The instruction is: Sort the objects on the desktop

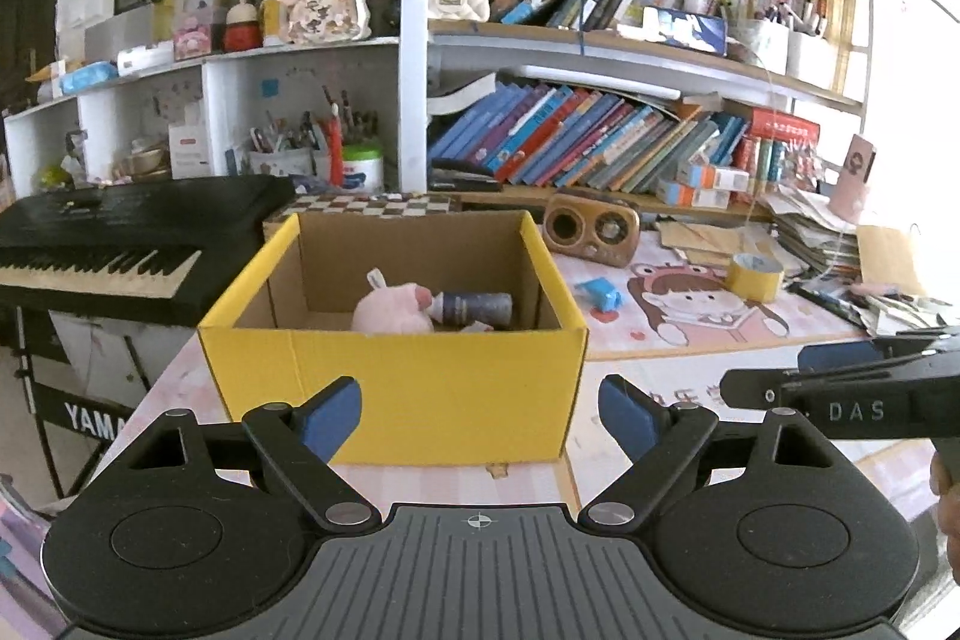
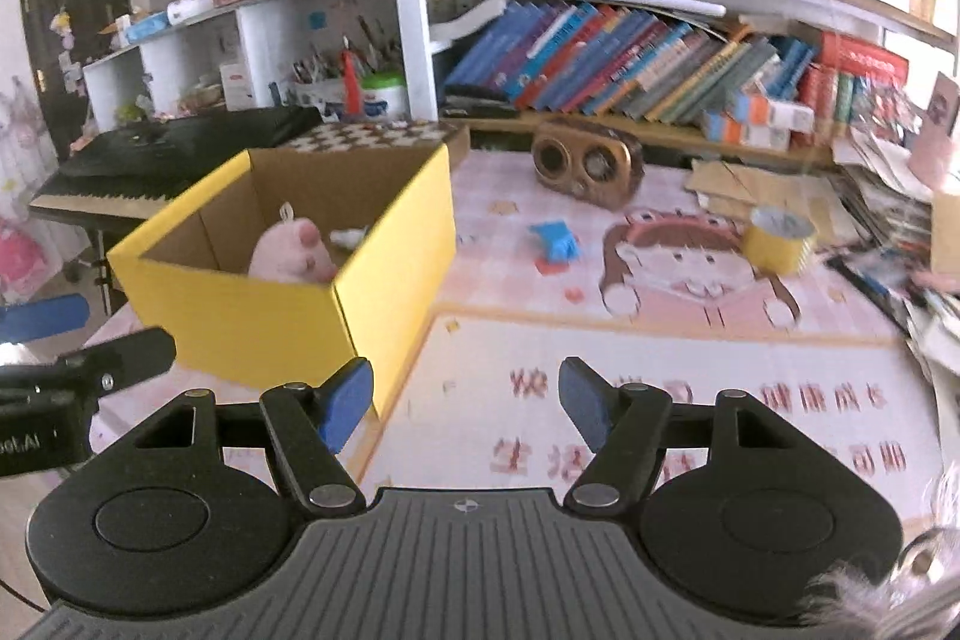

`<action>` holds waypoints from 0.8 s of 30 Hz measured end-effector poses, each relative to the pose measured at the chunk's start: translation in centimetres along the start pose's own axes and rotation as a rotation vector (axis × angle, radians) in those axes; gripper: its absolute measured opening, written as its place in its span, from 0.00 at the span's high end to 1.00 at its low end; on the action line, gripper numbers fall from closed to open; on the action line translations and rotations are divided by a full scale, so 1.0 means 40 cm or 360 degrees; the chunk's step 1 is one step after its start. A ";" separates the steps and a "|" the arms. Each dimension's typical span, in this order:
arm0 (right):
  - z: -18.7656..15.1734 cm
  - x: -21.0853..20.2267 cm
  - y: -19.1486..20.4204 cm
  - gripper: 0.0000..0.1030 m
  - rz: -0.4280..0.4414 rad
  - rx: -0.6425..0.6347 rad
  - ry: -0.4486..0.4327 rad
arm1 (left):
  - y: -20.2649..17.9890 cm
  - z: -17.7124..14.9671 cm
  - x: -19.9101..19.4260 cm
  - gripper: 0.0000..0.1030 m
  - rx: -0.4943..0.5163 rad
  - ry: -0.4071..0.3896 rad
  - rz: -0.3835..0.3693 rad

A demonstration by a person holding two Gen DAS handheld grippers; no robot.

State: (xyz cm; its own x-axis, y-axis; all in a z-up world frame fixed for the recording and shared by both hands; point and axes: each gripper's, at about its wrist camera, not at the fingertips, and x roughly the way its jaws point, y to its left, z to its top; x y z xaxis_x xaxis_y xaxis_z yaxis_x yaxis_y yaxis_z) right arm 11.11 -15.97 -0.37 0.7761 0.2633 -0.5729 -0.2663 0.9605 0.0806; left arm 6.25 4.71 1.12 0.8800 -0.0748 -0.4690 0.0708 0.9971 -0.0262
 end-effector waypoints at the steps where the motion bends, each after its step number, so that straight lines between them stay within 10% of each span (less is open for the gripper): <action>1: -0.010 -0.007 0.002 0.35 -0.0009 0.0007 0.0003 | -0.001 -0.003 -0.005 0.14 0.0005 0.0000 -0.0001; 24: -0.114 -0.075 0.036 0.18 -0.0050 0.0035 0.0150 | -0.025 -0.072 -0.058 0.06 0.0020 0.0123 -0.0070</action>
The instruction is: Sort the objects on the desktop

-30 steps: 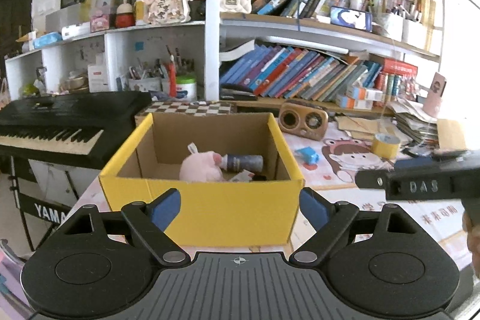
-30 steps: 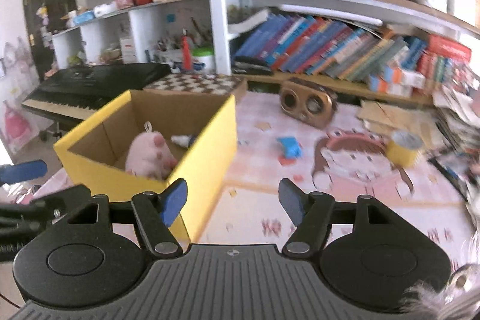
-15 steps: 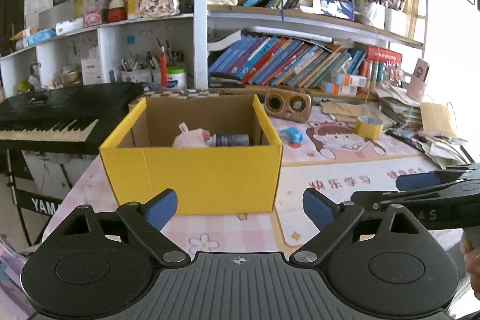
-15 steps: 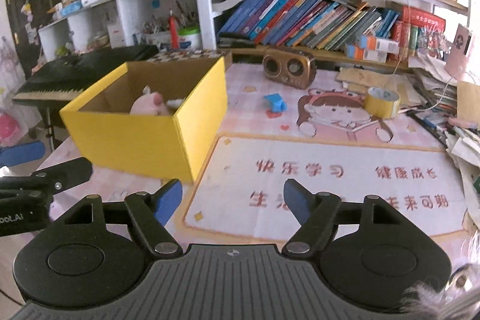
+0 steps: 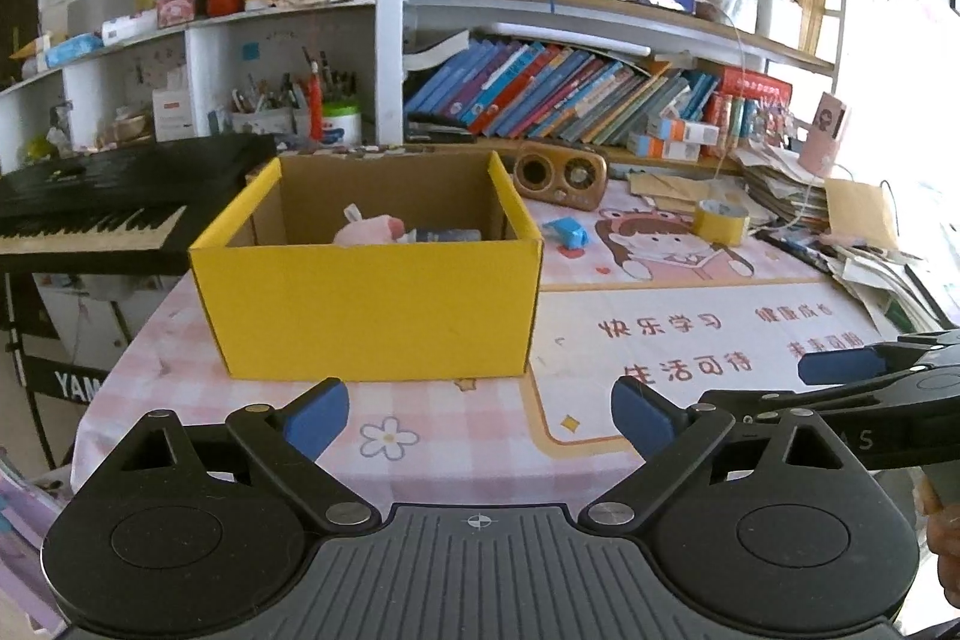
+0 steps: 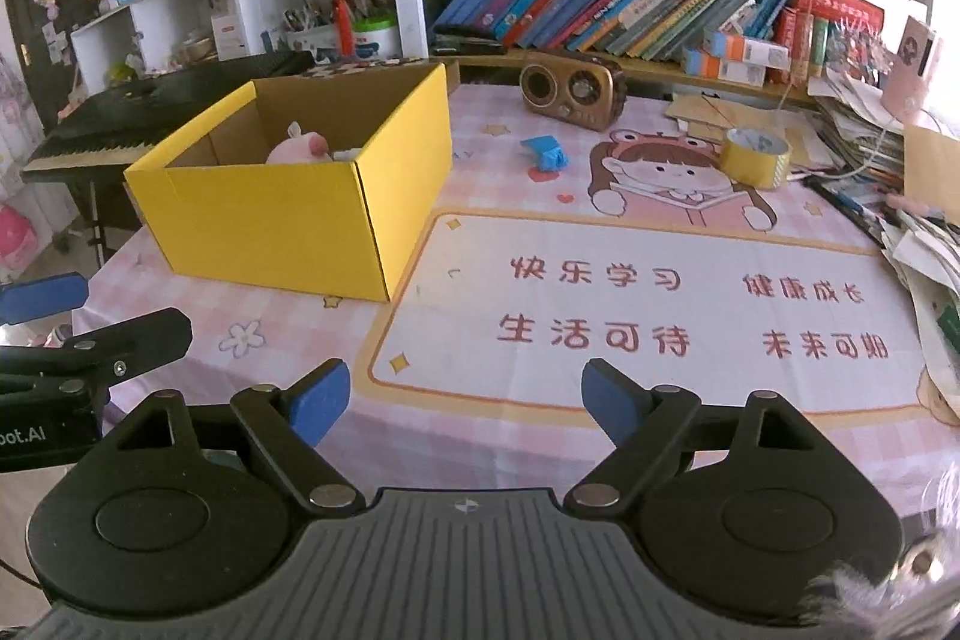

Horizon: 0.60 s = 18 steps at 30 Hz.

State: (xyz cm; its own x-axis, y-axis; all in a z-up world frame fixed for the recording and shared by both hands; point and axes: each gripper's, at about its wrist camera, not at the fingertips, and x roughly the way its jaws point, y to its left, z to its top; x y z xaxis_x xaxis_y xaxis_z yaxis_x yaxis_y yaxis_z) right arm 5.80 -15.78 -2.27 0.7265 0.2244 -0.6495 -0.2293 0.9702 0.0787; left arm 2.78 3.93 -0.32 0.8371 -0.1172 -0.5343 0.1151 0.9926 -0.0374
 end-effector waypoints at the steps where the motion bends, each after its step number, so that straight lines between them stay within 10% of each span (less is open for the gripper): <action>1: -0.004 -0.002 -0.002 0.18 -0.0004 0.0003 0.0004 | -0.004 0.000 0.001 0.06 0.0003 0.0004 -0.0007; 18: -0.043 -0.022 -0.071 0.18 -0.0159 0.0139 0.0055 | -0.084 0.007 0.056 0.06 0.0148 0.0072 -0.0213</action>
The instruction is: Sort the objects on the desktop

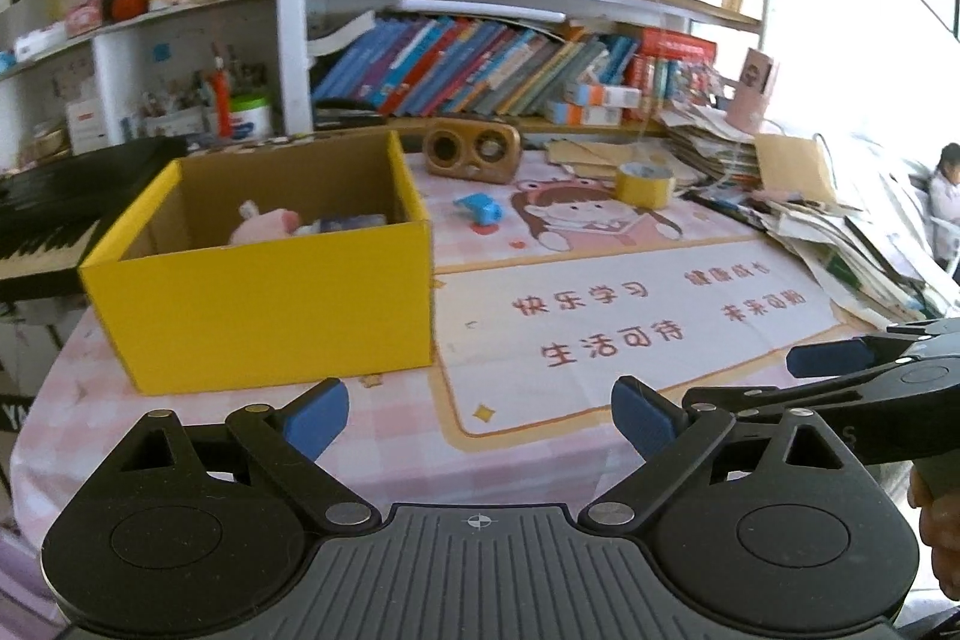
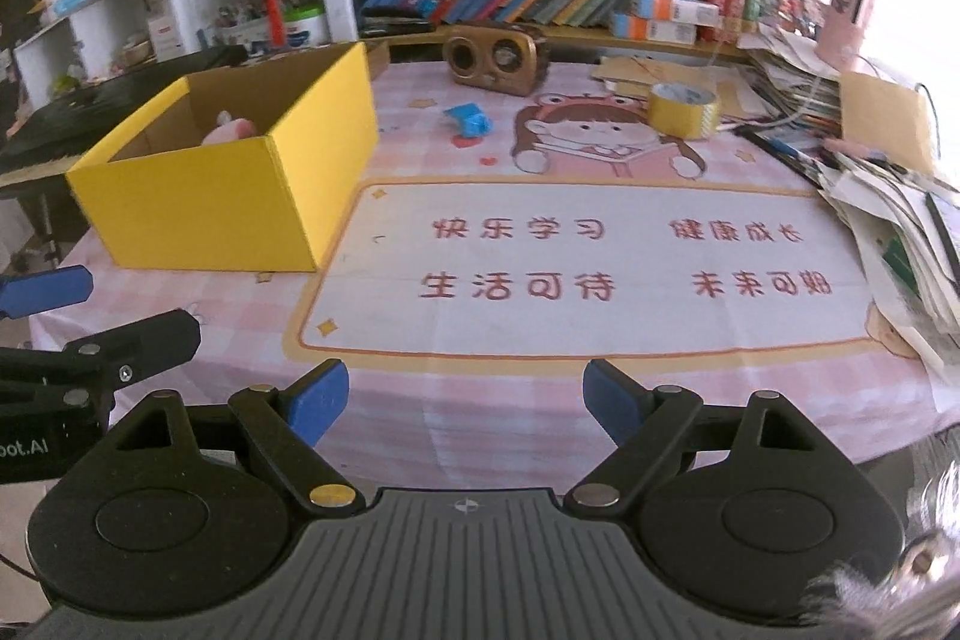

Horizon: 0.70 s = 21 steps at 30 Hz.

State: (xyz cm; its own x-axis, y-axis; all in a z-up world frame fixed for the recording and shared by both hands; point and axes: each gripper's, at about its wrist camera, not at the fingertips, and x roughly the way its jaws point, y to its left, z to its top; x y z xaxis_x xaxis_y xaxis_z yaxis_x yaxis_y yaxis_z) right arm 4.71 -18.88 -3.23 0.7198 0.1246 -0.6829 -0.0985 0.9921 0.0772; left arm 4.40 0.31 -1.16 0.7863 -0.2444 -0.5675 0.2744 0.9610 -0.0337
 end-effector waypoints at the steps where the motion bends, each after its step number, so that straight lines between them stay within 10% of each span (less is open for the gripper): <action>1: -0.001 0.002 -0.006 0.18 -0.0008 0.0010 0.0003 | -0.005 0.003 0.007 0.06 0.0007 0.0004 -0.0013; 21: 0.061 0.043 -0.144 0.17 -0.0176 0.0113 0.0008 | -0.110 0.086 0.153 0.06 0.0135 0.0042 -0.0214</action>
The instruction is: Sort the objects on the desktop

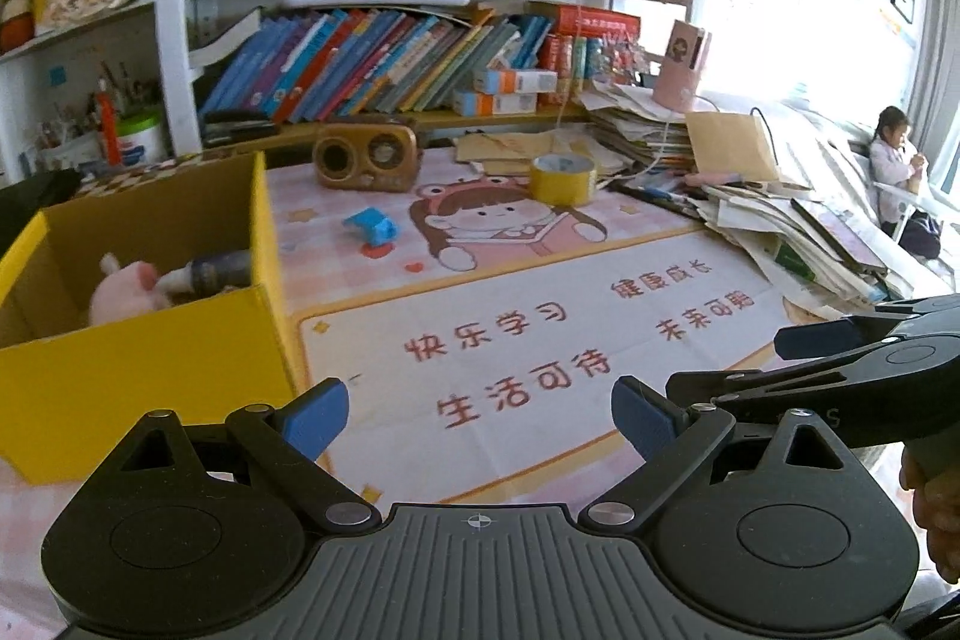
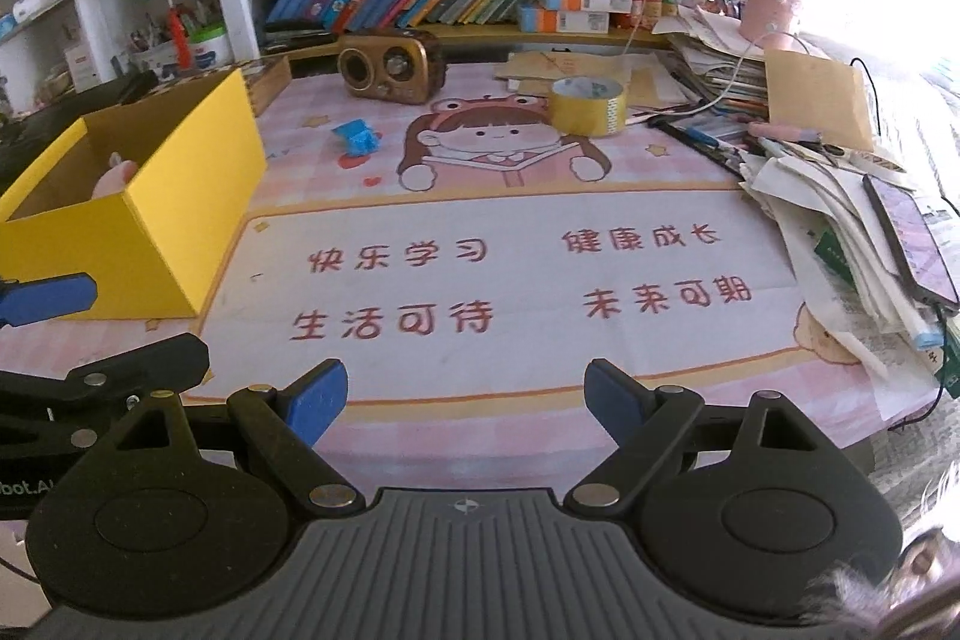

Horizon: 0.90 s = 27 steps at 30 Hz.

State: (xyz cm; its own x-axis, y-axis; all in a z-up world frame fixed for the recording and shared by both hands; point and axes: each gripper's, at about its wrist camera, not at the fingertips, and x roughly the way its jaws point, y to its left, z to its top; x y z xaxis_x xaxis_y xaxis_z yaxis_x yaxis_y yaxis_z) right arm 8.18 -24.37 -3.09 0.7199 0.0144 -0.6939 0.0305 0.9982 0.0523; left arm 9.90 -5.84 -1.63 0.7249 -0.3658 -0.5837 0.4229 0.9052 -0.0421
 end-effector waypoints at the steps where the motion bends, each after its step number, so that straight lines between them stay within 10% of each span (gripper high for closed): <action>1: 0.002 0.003 -0.008 0.17 -0.0007 0.0006 0.0003 | -0.006 0.003 0.008 0.06 0.0009 0.0005 -0.0012; 27: 0.152 0.198 -0.205 0.17 0.0044 0.0015 0.0098 | -0.101 0.131 0.243 0.06 -0.0009 0.0114 0.0042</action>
State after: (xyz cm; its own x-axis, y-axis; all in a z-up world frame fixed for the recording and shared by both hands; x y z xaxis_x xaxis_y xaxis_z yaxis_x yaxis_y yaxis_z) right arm 17.84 -32.80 -4.64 0.6766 0.0457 -0.7349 0.0180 0.9967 0.0786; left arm 18.09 -14.20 -2.90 0.6950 -0.3255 -0.6411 0.4010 0.9156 -0.0301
